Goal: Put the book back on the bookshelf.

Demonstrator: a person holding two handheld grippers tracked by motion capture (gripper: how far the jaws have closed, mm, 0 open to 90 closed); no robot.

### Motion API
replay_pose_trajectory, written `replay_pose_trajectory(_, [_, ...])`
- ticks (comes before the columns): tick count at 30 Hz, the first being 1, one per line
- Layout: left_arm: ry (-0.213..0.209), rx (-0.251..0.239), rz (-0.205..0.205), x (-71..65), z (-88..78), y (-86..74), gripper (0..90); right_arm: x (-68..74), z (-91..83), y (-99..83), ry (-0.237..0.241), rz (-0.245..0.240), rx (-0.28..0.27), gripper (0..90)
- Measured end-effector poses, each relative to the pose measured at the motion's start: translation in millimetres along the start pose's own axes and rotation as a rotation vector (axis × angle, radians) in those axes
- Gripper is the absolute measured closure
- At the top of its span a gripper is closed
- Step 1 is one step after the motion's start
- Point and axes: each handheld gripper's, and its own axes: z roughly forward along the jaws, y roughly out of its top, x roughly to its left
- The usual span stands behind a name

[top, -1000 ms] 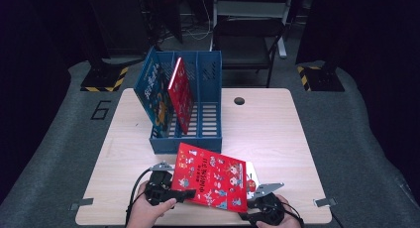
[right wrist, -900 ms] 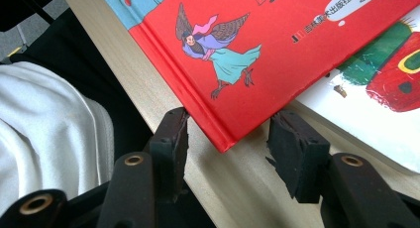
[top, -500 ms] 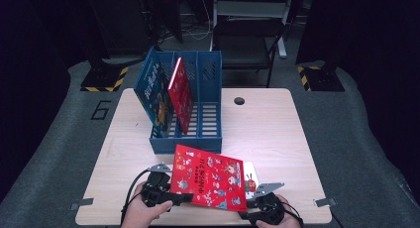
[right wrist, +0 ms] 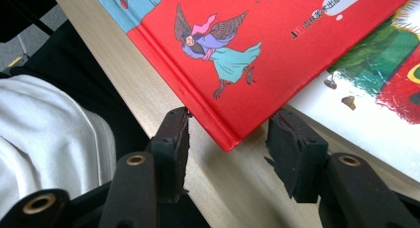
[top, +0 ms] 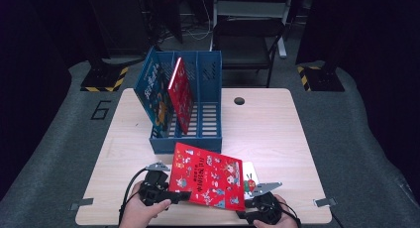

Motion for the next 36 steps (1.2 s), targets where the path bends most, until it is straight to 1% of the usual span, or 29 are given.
replay_pose_trajectory(1, [-0.001,-0.008,-0.004,-0.9,0.2,0.2,44.2,0.3,0.1,0.1,0.004,0.007,-0.001,51.2])
replay_pose_trajectory(2, [-0.002,-0.008,-0.006,-1.6,-0.1,0.7,44.8,-0.5,0.3,0.2,0.006,-0.004,-0.007,51.2])
replay_pose_trajectory(3, [-0.008,-0.003,-0.001,-2.0,-1.0,1.6,45.2,-0.3,0.3,0.2,0.006,0.0,-0.006,51.3])
replay_pose_trajectory(4, [0.003,-0.011,0.003,-3.0,-1.2,2.2,45.3,0.9,0.0,0.4,-0.002,0.012,-0.002,51.2])
replay_pose_trajectory(5, [0.002,-0.004,0.013,-3.6,-2.4,3.4,45.3,0.8,-0.1,0.5,-0.001,0.007,-0.006,51.3])
replay_pose_trajectory(6, [0.008,-0.008,0.017,-4.6,-2.5,4.3,45.2,0.7,0.3,0.6,-0.004,0.009,-0.008,51.3])
replay_pose_trajectory(7, [0.007,-0.003,0.023,-5.1,-3.5,5.7,45.2,0.9,0.4,0.7,-0.001,0.017,-0.01,51.3])
replay_pose_trajectory(8, [0.016,-0.011,0.023,-6.4,-3.4,6.6,45.2,0.2,0.2,1.1,0.001,0.011,-0.014,51.3])
replay_pose_trajectory(9, [0.014,-0.01,0.025,-6.9,-3.9,7.8,45.2,-0.9,0.9,1.4,0.011,0.01,-0.022,51.4])
replay_pose_trajectory(10, [0.021,-0.012,0.029,-7.2,-4.3,9.0,45.3,-1.5,1.2,1.5,0.011,0.016,-0.023,51.4])
replay_pose_trajectory(11, [0.015,-0.01,0.033,-7.0,-4.9,10.1,45.5,-1.4,0.9,1.7,0.016,0.026,-0.021,51.5])
replay_pose_trajectory(12, [0.015,-0.014,0.029,-7.3,-5.3,11.0,46.1,-1.8,1.0,2.1,0.016,0.022,-0.028,51.5])
replay_pose_trajectory(13, [0.016,-0.015,0.035,-7.5,-6.0,11.7,46.4,-2.0,0.6,2.3,0.021,0.02,-0.028,51.5])
replay_pose_trajectory(16, [0.014,-0.014,0.038,-7.8,-8.3,14.1,46.4,-1.4,-0.4,2.9,0.019,0.024,-0.048,51.5])
replay_pose_trajectory(18, [0.015,-0.021,0.031,-8.6,-9.6,15.7,46.4,-2.0,-1.2,3.3,0.017,0.014,-0.062,51.5])
replay_pose_trajectory(19, [0.013,-0.023,0.038,-8.6,-10.5,16.9,46.4,-1.7,-1.8,3.5,0.02,0.02,-0.063,51.5])
replay_pose_trajectory(20, [0.016,-0.028,0.034,-9.6,-11.1,17.8,46.4,-1.8,-2.2,3.6,0.018,0.017,-0.074,51.5])
replay_pose_trajectory(21, [0.012,-0.03,0.04,-9.9,-12.1,19.2,46.3,-1.9,-3.1,3.7,0.015,0.014,-0.079,51.5])
replay_pose_trajectory(22, [0.018,-0.035,0.038,-11.3,-12.6,20.1,46.4,-1.5,-3.9,3.9,0.016,0.019,-0.083,51.6])
replay_pose_trajectory(24, [0.021,-0.037,0.052,-12.5,-14.1,22.9,46.4,-1.6,-5.1,4.2,0.011,0.021,-0.097,51.9])
replay_pose_trajectory(25, [0.021,-0.043,0.051,-13.5,-14.2,23.8,46.6,-2.2,-5.9,4.4,0.006,0.016,-0.098,52.0])
replay_pose_trajectory(26, [0.02,-0.042,0.053,-14.2,-14.7,25.1,46.8,-2.1,-6.1,4.4,0.005,0.021,-0.108,52.0])
replay_pose_trajectory(27, [0.025,-0.048,0.059,-14.9,-14.4,26.0,47.1,-2.2,-6.7,4.3,0.012,0.02,-0.11,52.0])
replay_pose_trajectory(28, [0.016,-0.039,0.059,-15.7,-14.9,27.2,47.8,-2.2,-6.6,4.3,0.011,0.02,-0.11,52.2])
replay_pose_trajectory(29, [0.02,-0.039,0.064,-16.3,-14.7,28.2,48.7,-2.6,-5.8,4.1,0.006,0.015,-0.107,52.3])
replay_pose_trajectory(31, [-0.004,-0.051,0.056,-17.0,-15.4,29.8,52.6,-1.6,-4.7,4.2,0.008,0.019,-0.098,53.0])
replay_pose_trajectory(34, [0.008,-0.057,0.062,-19.9,-15.8,32.6,54.5,-1.2,-3.8,4.7,0.006,0.008,-0.094,53.6])
replay_pose_trajectory(36, [0.001,-0.053,0.064,-20.8,-16.7,34.5,54.6,-0.7,-4.1,4.7,0.005,0.013,-0.096,53.7])
